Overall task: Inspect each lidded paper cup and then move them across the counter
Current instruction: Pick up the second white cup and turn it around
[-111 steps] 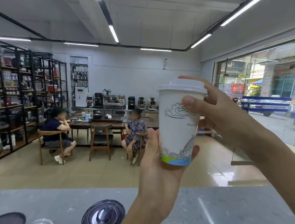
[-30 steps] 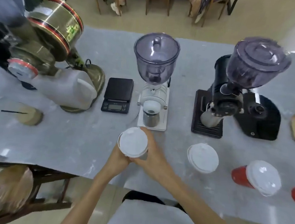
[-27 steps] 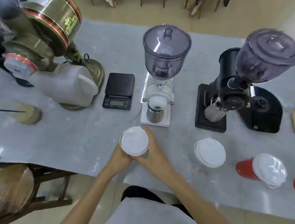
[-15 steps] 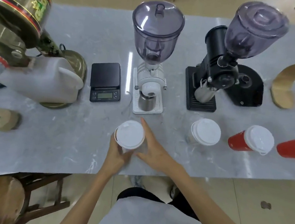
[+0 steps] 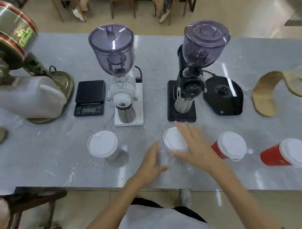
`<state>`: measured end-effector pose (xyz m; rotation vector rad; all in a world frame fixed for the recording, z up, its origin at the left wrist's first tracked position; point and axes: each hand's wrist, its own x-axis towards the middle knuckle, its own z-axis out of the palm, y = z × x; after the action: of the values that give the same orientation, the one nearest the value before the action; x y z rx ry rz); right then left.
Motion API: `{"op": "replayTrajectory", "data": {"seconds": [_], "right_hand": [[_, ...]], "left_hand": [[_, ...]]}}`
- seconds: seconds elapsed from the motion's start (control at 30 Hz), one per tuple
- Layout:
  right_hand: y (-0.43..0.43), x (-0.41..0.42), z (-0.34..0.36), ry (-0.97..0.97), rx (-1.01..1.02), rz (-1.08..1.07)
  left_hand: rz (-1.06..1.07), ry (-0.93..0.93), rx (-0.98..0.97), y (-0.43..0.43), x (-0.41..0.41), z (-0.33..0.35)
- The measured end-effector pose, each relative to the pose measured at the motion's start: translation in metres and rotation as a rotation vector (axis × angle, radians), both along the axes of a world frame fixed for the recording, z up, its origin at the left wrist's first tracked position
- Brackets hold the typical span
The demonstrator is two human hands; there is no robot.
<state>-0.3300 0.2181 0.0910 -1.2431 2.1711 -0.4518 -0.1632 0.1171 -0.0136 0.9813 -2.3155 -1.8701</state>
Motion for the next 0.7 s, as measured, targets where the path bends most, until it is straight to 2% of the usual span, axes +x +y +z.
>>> {"op": "replayTrajectory", "data": {"seconds": [0.1, 0.23, 0.33, 0.47, 0.6, 0.7], "right_hand": [[-0.011, -0.012, -0.017, -0.031, 0.073, 0.125], [-0.011, -0.018, -0.031, 0.099, -0.006, 0.195], [-0.006, -0.04, -0.007, 0.087, -0.036, 0.291], [0.003, -0.088, 0.082, 0.099, -0.124, 0.384], [0.005, -0.152, 0.208, 0.168, -0.237, 0.433], [0.003, -0.193, 0.307, 0.142, -0.288, 0.462]], "left_hand": [[0.05, 0.175, 0.076, 0.0, -0.045, 0.004], [0.189, 0.2, -0.003, 0.017, -0.064, 0.0], [0.185, 0.224, -0.04, 0.029, -0.072, 0.008], [0.249, 0.261, 0.02, 0.039, -0.094, 0.068], [0.179, 0.402, 0.127, 0.034, -0.144, 0.155], [0.144, 0.487, 0.085, 0.032, -0.194, 0.218]]}}
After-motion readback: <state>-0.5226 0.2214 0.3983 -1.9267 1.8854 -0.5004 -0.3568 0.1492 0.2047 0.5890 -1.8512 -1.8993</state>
